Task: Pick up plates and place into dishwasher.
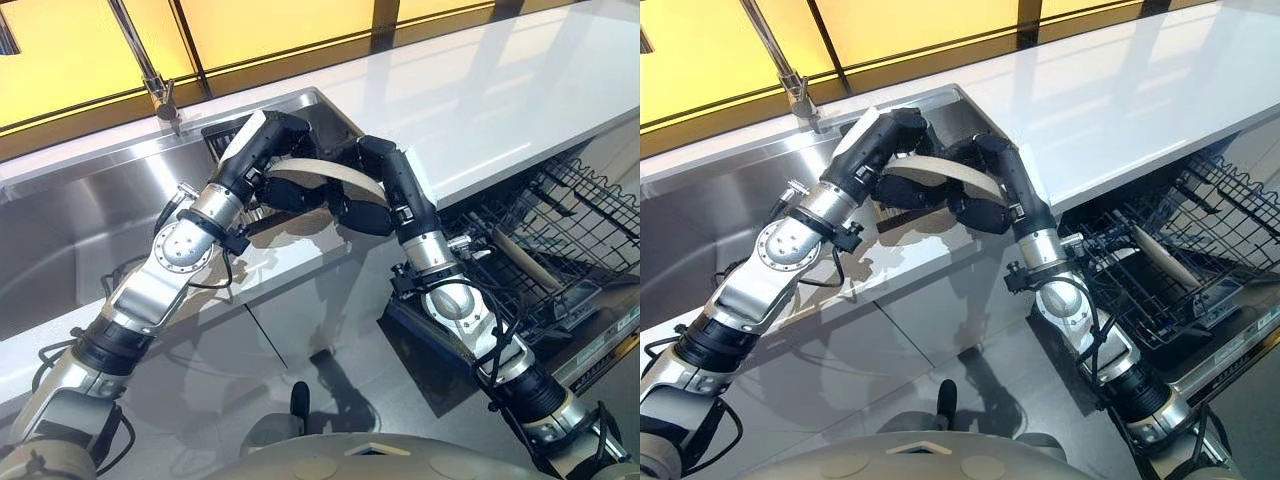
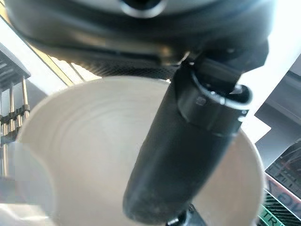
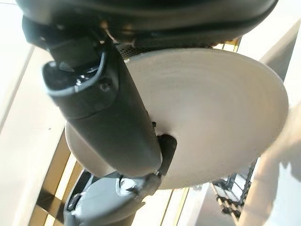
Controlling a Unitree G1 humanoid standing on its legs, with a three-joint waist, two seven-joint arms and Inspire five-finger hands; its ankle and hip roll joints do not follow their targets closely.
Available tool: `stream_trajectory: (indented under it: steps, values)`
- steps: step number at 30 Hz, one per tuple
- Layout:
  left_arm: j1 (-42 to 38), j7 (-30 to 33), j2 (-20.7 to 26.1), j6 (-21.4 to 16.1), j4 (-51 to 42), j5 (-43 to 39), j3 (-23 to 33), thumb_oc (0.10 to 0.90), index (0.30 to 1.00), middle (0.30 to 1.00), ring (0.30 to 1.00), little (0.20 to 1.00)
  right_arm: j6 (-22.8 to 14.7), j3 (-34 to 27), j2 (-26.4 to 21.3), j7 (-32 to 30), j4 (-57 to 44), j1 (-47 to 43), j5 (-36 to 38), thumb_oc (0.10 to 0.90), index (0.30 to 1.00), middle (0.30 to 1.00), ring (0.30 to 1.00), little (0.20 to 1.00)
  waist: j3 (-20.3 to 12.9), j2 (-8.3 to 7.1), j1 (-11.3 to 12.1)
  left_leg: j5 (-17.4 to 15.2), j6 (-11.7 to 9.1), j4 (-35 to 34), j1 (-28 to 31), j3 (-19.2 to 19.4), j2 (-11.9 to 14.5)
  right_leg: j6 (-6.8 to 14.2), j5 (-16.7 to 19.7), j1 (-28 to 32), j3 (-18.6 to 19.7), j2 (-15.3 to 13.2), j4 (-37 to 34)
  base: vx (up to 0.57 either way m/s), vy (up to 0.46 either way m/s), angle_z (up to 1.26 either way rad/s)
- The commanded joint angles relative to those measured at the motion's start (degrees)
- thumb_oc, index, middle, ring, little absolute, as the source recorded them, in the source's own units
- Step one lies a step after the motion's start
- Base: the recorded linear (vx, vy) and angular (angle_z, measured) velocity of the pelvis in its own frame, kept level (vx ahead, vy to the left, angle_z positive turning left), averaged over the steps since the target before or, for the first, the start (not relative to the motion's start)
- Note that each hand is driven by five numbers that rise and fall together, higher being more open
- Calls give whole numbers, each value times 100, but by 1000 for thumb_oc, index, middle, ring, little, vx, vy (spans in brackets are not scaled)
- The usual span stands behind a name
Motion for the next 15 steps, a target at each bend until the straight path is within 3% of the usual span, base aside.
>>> stream_trajectory:
  steps: [1,8,15]
  values:
    - [-172,-4,-56,-829,-510,-173,302,800,900,900,900,900,-678,-652,165,-344,-365,-404,-146,100,300,300,300,200,-517,-94,57,-1414,159,129,722,430,-302,-31,467,-654,-201,277,-27,0,0,0]
    - [178,-241,-9,-878,-338,-189,629,800,900,900,900,900,-947,-1197,-16,-799,-108,-377,-287,100,300,300,300,200,-541,-100,150,-1434,155,178,716,375,-322,-34,510,-597,-306,261,-123,0,0,0]
    - [611,81,108,-849,228,-171,1191,800,900,900,900,900,-1321,-2048,-277,-1593,337,-344,-531,100,300,300,300,200,-554,-100,223,-1454,147,200,718,322,-315,-34,506,-567,-380,239,-147,16,-3,7]
